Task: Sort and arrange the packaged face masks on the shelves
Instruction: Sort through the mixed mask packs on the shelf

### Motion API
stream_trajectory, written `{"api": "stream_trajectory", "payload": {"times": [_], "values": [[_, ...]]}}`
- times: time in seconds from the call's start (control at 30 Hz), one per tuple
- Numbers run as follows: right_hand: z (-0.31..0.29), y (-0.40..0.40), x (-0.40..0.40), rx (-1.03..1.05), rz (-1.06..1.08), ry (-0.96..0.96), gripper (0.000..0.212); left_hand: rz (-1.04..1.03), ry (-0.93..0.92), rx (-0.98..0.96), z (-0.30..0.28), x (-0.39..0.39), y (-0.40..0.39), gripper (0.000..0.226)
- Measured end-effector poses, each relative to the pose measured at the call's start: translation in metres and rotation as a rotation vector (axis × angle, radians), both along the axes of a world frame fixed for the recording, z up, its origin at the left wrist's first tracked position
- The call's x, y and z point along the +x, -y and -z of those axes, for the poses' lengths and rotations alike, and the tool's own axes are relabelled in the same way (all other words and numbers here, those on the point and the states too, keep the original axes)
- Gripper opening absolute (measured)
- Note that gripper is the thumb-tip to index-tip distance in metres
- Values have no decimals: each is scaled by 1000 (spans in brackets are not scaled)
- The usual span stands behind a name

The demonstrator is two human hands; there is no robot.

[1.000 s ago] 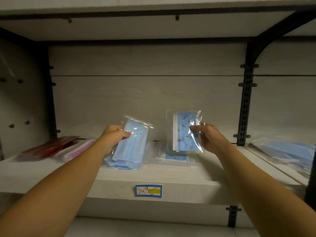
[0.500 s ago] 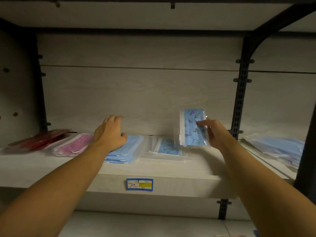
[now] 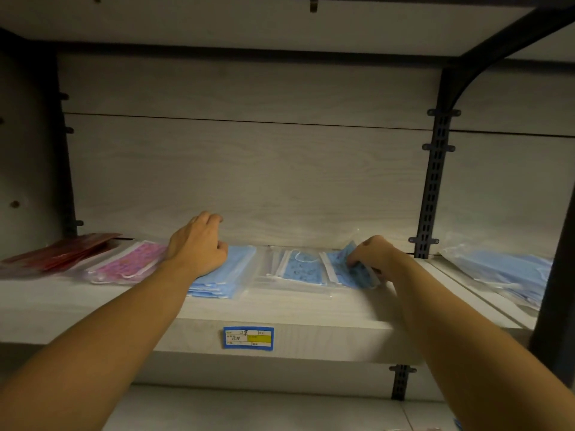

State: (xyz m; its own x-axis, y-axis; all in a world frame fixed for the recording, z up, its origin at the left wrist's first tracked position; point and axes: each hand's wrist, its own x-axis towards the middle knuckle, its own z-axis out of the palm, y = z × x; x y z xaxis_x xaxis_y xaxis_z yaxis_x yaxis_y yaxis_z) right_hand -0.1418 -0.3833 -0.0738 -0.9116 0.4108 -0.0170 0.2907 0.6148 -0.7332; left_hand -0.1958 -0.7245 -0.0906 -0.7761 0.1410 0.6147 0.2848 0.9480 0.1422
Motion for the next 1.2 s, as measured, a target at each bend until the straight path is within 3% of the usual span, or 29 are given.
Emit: {"api": "stream_trajectory", "payload": {"times": [0.43, 0.57, 1.03, 1.1, 1.2], "values": [[1, 43, -14, 16, -141, -20, 39, -8, 20, 19, -1, 4, 2, 55], [-4, 35, -5, 15, -100, -31, 33, -19, 22, 24, -5, 5, 3, 53], [-2, 6, 13, 345, 6, 30, 25, -81, 15, -46, -24, 24, -9, 52], [1, 3, 15, 411, 24, 6, 35, -81, 5, -50, -27, 29, -13, 52], [7, -4, 19, 540, 99, -65, 70, -88, -8, -46, -30, 38, -20, 51]]}}
